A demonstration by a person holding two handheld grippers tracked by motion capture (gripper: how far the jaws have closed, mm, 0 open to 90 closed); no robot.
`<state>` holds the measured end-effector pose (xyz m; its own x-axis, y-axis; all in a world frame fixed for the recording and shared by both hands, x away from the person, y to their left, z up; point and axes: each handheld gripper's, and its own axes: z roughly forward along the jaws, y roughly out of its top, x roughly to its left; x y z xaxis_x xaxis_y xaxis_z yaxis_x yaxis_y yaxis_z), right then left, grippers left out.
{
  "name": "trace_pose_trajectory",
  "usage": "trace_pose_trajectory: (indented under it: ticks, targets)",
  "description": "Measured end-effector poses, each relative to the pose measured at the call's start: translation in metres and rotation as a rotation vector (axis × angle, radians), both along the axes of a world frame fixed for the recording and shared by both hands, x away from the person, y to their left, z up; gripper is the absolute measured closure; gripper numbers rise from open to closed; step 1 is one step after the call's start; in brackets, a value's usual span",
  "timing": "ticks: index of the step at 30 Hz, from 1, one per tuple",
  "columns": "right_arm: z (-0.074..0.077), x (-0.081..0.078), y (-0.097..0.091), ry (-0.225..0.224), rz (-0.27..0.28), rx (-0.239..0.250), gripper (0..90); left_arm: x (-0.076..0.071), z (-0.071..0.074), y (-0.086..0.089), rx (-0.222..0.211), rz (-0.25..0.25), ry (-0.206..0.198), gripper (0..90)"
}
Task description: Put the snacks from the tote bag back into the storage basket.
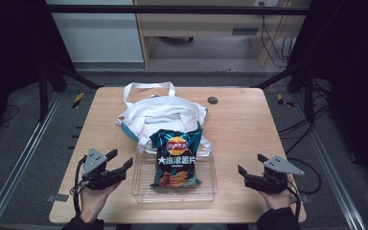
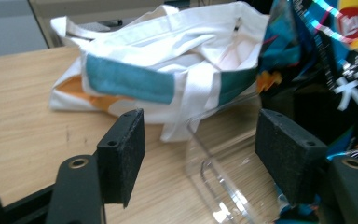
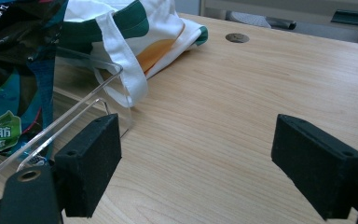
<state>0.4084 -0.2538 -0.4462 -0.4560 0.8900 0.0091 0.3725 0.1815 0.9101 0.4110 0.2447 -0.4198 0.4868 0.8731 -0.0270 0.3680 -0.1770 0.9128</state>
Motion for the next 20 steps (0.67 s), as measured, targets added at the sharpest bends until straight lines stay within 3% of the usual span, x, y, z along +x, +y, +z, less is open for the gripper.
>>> trace_pose_trajectory:
  ticks: [4, 14, 20]
  targets:
    - [0.000, 0.000, 0.000, -0.001, 0.000, 0.000, 15.9, 0.001, -0.008, 0.010, -0.019, 0.009, 0.013, 32.1]
    - [-0.001, 0.000, -0.003, 0.000, -0.011, -0.006, 15.9, 0.010, -0.024, 0.028, 0.037, 0.050, -0.001, 31.9]
    - [-0.001, 0.000, -0.002, 0.003, -0.010, -0.010, 15.9, 0.013, -0.027, 0.031, 0.018, 0.056, 0.009, 31.8]
